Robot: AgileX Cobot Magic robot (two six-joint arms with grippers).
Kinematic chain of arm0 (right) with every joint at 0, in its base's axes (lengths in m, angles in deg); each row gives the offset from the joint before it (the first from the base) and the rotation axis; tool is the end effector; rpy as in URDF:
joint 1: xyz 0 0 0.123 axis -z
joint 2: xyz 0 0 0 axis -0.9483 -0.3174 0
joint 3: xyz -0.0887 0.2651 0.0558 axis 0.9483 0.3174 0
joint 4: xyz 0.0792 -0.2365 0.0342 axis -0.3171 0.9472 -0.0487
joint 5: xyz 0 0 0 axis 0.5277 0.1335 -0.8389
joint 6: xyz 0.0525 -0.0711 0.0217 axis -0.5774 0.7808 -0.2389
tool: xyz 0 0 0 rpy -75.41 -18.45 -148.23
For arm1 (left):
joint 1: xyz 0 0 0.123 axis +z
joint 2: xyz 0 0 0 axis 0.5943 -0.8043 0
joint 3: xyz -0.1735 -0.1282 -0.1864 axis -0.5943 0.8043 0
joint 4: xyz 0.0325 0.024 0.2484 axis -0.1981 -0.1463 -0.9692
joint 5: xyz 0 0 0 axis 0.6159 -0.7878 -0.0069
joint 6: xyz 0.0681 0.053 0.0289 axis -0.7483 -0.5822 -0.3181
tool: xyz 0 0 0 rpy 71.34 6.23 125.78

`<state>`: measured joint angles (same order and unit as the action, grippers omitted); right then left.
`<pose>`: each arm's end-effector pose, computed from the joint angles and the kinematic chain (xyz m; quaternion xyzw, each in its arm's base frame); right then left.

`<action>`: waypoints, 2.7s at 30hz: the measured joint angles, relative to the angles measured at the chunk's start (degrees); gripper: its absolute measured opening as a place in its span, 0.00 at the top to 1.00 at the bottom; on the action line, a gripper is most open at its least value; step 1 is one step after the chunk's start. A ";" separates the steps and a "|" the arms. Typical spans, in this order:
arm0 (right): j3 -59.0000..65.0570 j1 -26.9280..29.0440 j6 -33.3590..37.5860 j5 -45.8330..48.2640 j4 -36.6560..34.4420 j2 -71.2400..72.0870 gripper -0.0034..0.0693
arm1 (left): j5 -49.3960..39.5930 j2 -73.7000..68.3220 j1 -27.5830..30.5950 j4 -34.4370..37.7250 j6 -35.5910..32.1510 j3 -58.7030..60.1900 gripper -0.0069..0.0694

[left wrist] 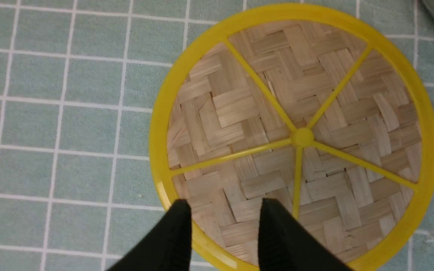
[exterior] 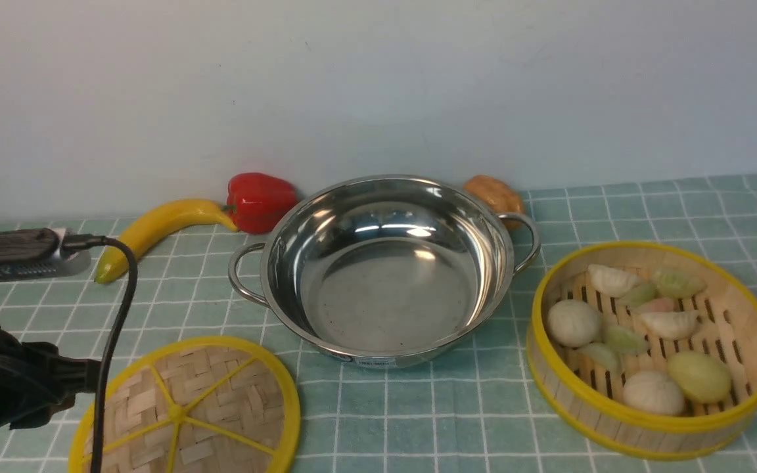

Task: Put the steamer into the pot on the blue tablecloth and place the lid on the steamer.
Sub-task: 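Reach for and grasp the rim of the bamboo steamer holding the buns with the right gripper, then place the bamboo steamer basket of food into the steel pot with the right gripper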

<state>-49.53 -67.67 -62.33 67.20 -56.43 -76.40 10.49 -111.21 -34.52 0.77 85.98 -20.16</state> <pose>0.2563 -0.0179 0.2399 0.1413 0.9752 0.0087 0.1702 0.1944 0.0076 0.2662 -0.0380 0.9696 0.0042 0.2419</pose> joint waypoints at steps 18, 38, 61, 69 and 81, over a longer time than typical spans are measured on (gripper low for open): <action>-12.31 3.12 13.07 3.23 -10.68 -15.39 0.62 | 0.41 -0.11 0.00 -3.26 -0.15 -0.21 0.59; -13.60 3.12 13.54 5.78 -9.73 -25.35 0.86 | 0.41 -0.11 0.00 -3.26 -0.15 -0.21 0.59; -34.36 -3.21 12.11 24.40 -8.26 -17.53 0.86 | 0.47 -0.11 0.00 -3.26 -0.15 -0.21 0.59; -56.36 -18.70 6.69 24.91 -8.96 -33.82 0.86 | 0.47 -0.11 0.00 -3.26 -0.15 -0.21 0.59; -81.24 -27.92 3.92 25.08 -9.94 -53.67 0.86 | 0.47 -0.11 0.00 -3.26 -0.15 -0.21 0.59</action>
<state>-130.76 -95.59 -58.41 92.28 -66.37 -130.07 10.96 -111.32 -34.52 -2.49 85.83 -20.37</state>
